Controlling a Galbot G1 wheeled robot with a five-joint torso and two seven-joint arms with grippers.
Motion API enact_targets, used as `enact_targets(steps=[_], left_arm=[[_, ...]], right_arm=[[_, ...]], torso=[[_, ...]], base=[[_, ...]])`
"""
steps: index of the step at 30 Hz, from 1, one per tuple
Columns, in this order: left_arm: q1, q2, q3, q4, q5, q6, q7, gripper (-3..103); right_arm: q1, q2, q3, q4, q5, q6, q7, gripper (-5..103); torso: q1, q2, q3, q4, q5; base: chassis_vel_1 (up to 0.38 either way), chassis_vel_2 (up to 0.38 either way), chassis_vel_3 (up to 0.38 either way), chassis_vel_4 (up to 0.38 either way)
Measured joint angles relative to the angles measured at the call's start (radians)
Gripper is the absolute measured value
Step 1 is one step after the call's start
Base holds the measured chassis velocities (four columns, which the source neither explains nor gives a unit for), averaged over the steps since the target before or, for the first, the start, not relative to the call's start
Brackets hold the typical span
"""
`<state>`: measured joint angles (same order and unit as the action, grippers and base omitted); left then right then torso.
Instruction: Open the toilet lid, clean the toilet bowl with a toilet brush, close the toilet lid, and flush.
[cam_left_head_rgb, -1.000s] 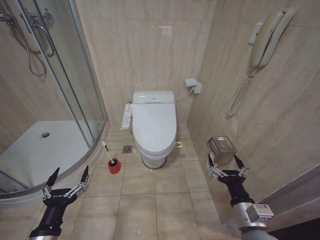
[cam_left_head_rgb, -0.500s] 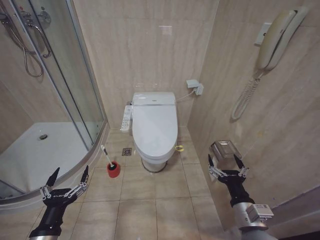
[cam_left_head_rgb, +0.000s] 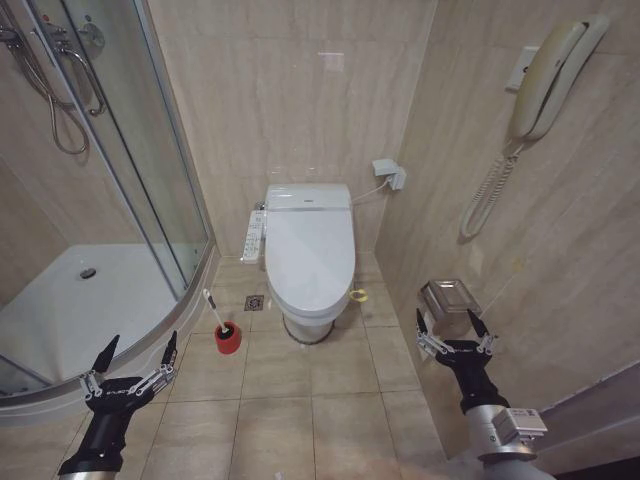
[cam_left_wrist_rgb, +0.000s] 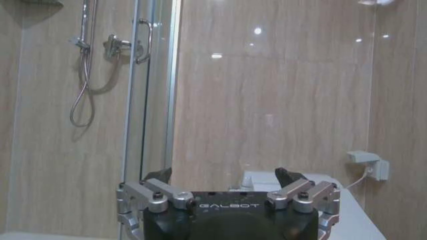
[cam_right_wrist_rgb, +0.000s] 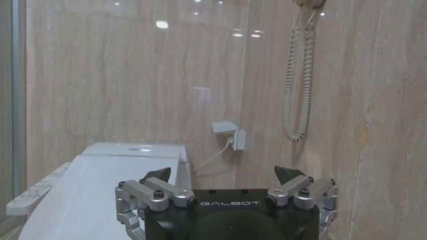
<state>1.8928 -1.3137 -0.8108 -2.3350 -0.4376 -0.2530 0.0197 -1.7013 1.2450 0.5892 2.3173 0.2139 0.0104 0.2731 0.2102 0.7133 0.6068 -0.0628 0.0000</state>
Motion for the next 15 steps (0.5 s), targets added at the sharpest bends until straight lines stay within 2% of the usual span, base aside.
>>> enact_targets(steps=[15], left_arm=[[0.000, 0.000, 0.000, 0.000, 0.000, 0.000, 0.000, 100]], right_arm=[[0.000, 0.000, 0.000, 0.000, 0.000, 0.000, 0.000, 100]], torso=[[0.000, 0.000, 0.000, 0.0000, -0.0001]], base=[[0.000, 0.000, 0.000, 0.000]])
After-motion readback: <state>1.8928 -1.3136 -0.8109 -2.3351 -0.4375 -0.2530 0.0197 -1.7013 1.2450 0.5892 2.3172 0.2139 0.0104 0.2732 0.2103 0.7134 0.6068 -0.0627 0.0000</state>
